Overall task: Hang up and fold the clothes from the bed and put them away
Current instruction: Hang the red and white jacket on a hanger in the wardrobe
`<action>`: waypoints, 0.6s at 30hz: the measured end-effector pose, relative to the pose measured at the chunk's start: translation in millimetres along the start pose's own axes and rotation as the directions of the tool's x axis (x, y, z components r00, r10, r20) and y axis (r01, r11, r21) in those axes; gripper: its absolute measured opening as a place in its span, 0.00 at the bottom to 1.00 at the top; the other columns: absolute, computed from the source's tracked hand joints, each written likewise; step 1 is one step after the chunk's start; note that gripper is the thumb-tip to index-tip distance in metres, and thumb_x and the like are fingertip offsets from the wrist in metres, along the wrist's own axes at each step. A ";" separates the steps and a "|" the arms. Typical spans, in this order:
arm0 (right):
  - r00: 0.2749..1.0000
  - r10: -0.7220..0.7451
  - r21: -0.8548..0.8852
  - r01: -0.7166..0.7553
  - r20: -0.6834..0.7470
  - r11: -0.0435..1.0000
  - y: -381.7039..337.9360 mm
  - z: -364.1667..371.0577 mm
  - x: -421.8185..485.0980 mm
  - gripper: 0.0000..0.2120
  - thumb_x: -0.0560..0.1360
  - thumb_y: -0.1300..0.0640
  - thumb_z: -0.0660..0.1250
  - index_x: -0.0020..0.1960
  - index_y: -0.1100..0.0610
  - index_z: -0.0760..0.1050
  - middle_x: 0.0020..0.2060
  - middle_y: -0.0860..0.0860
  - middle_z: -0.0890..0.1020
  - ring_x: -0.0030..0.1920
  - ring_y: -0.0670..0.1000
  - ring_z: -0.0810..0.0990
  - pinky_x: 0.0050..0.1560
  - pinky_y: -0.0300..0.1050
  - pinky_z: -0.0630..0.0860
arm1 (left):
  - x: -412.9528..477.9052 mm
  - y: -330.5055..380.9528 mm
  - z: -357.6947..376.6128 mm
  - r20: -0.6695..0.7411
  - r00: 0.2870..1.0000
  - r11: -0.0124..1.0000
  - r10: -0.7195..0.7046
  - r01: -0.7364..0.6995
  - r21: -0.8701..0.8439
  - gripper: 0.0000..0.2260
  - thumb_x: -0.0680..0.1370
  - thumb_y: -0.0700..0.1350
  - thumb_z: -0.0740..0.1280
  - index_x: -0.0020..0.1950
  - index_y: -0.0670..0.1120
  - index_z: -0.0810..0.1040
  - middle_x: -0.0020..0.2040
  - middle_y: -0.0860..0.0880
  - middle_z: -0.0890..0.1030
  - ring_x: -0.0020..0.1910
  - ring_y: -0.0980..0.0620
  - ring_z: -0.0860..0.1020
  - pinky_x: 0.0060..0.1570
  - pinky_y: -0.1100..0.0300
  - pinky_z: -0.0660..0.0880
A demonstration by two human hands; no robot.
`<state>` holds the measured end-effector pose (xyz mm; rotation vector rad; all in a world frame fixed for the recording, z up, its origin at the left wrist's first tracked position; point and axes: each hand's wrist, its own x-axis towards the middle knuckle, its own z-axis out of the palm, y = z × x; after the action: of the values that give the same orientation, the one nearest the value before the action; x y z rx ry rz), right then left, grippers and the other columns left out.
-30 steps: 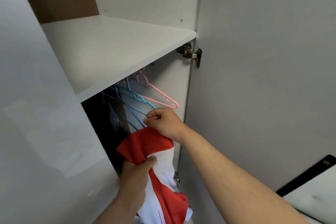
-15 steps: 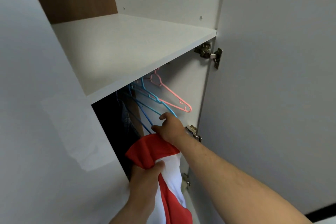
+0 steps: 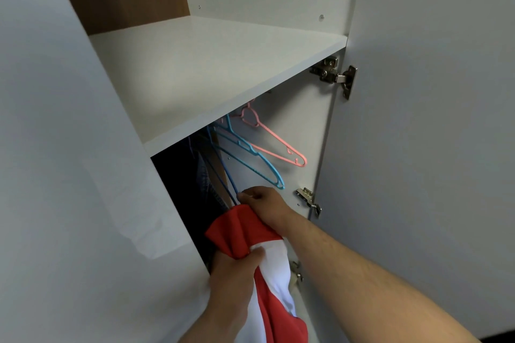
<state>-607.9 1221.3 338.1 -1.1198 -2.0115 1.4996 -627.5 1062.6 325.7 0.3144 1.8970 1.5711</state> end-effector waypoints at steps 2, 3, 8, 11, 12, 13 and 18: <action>0.999 0.027 0.020 -0.027 0.029 0.999 -0.4 -0.8 -1.7 0.11 0.77 0.50 0.72 0.53 0.56 0.84 0.51 0.52 0.85 0.50 0.48 0.82 0.53 0.39 0.76 | -0.3 0.8 -0.4 0.008 1.000 1.000 -0.008 0.008 0.016 0.40 0.50 0.60 0.74 0.62 0.51 0.77 0.54 0.52 0.82 0.55 0.51 0.81 0.61 0.50 0.76; 0.999 0.034 -0.001 -0.034 0.036 0.999 0.1 -0.8 -1.6 0.10 0.77 0.52 0.72 0.54 0.57 0.84 0.52 0.52 0.85 0.50 0.47 0.81 0.53 0.38 0.76 | -0.3 1.3 -0.5 0.013 1.000 1.000 -0.014 0.013 0.018 0.41 0.50 0.60 0.74 0.63 0.51 0.77 0.54 0.52 0.82 0.55 0.51 0.80 0.61 0.49 0.76; 0.995 0.069 -0.111 -0.060 0.077 0.992 -0.2 1.6 -0.8 0.11 0.80 0.59 0.66 0.61 0.56 0.82 0.58 0.52 0.83 0.52 0.46 0.78 0.53 0.35 0.73 | -1.0 4.1 0.3 -0.009 1.000 1.000 -0.027 0.027 0.015 0.38 0.50 0.59 0.74 0.60 0.53 0.77 0.52 0.54 0.82 0.52 0.54 0.80 0.56 0.55 0.75; 0.992 0.086 -0.170 -0.069 0.096 0.983 2.0 6.9 0.1 0.12 0.81 0.58 0.64 0.60 0.59 0.81 0.58 0.55 0.83 0.56 0.51 0.79 0.57 0.39 0.72 | 0.7 2.0 0.6 -0.007 1.000 1.000 -0.024 0.024 0.009 0.40 0.51 0.58 0.74 0.63 0.51 0.77 0.53 0.53 0.82 0.53 0.54 0.80 0.56 0.55 0.75; 0.991 0.087 -0.171 -0.068 0.106 0.983 2.5 8.5 0.1 0.12 0.82 0.59 0.63 0.59 0.61 0.81 0.58 0.56 0.83 0.55 0.51 0.79 0.58 0.41 0.73 | 1.6 0.8 0.6 -0.006 1.000 1.000 -0.024 0.024 0.012 0.41 0.51 0.57 0.74 0.64 0.50 0.76 0.54 0.52 0.82 0.54 0.53 0.80 0.58 0.54 0.75; 0.990 0.082 -0.165 -0.063 0.114 0.984 2.6 9.6 -0.4 0.12 0.82 0.58 0.62 0.58 0.62 0.81 0.57 0.58 0.83 0.52 0.50 0.78 0.57 0.42 0.73 | 2.4 -0.7 0.6 -0.004 1.000 1.000 -0.023 0.023 0.013 0.41 0.52 0.57 0.74 0.64 0.50 0.76 0.55 0.52 0.82 0.54 0.52 0.80 0.58 0.54 0.75; 0.998 0.021 0.002 -0.021 0.056 1.000 3.1 -0.3 -13.7 0.15 0.83 0.54 0.63 0.51 0.65 0.80 0.46 0.61 0.82 0.43 0.49 0.76 0.52 0.50 0.77 | 9.7 -8.5 1.3 -0.016 1.000 0.999 -0.004 0.005 0.050 0.38 0.56 0.53 0.77 0.66 0.48 0.76 0.55 0.51 0.82 0.54 0.52 0.80 0.55 0.57 0.74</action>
<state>-598.3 1211.1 337.4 -1.1129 -2.0399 1.5603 -632.3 1066.9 314.5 0.3200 1.9506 1.5291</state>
